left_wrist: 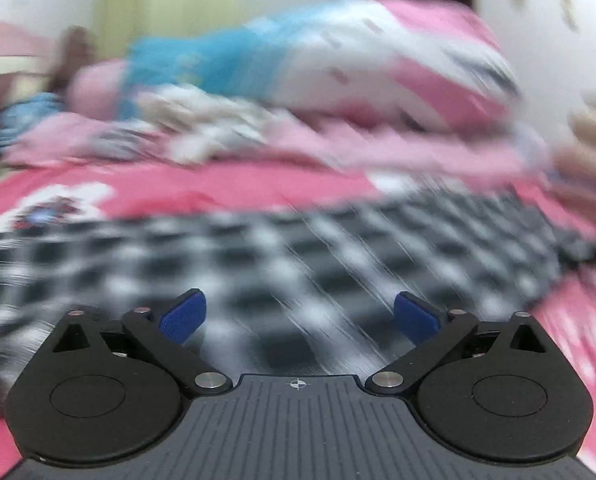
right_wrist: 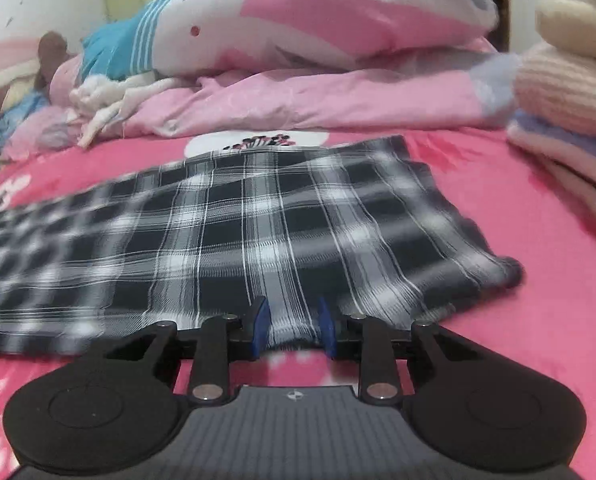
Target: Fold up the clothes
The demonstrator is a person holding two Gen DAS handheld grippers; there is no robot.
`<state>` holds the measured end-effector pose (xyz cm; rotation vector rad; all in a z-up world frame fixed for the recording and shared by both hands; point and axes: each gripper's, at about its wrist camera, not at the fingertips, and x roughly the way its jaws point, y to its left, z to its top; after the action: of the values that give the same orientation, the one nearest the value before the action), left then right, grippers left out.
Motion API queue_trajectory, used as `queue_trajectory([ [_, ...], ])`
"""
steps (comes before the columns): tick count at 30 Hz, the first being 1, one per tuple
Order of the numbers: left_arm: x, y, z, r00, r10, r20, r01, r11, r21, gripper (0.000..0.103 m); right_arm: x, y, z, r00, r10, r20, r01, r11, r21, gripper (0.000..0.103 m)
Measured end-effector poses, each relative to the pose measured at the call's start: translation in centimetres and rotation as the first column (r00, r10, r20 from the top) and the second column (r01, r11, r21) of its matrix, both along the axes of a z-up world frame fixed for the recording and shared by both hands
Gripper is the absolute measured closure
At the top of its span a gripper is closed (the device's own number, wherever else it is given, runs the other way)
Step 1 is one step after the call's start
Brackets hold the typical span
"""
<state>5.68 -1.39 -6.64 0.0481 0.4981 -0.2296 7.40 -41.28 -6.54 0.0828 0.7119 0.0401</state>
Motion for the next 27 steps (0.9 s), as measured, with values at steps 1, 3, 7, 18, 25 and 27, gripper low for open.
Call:
queue_trajectory([
  [1,0.0,-0.6,-0.4,1.0,-0.026,-0.014,0.027,0.999,0.036,0.011,0.0,0.2,0.6,1.0,-0.002,-0.005,0.001,1.0,-0.012,0.074],
  [3,-0.1,-1.0,-0.7,0.998,-0.052,-0.02,0.054,0.997,0.058,0.016,0.5,1.1,2.1,1.0,-0.001,0.006,0.001,0.999,-0.039,0.074],
  [7,0.2,0.0,-1.1,0.997,-0.062,-0.054,0.061,0.998,-0.014,0.021,2.8,2.4,3.6,0.996,-0.022,0.088,0.028,0.997,-0.065,0.074],
  [18,0.8,1.4,-1.3,0.993,-0.077,-0.086,0.066,0.989,-0.129,0.025,2.7,-0.1,1.0,0.992,-0.117,-0.051,0.115,0.992,-0.045,0.073],
  [25,0.9,1.1,-1.4,0.993,-0.077,-0.086,0.068,0.992,-0.105,0.023,12.7,3.3,1.9,0.999,-0.031,0.032,0.032,0.998,-0.05,0.072],
  [27,1.0,1.1,-1.4,0.993,-0.082,-0.086,0.073,0.992,-0.106,0.021,15.0,2.9,0.0,0.997,-0.067,-0.033,0.065,0.996,-0.055,0.072],
])
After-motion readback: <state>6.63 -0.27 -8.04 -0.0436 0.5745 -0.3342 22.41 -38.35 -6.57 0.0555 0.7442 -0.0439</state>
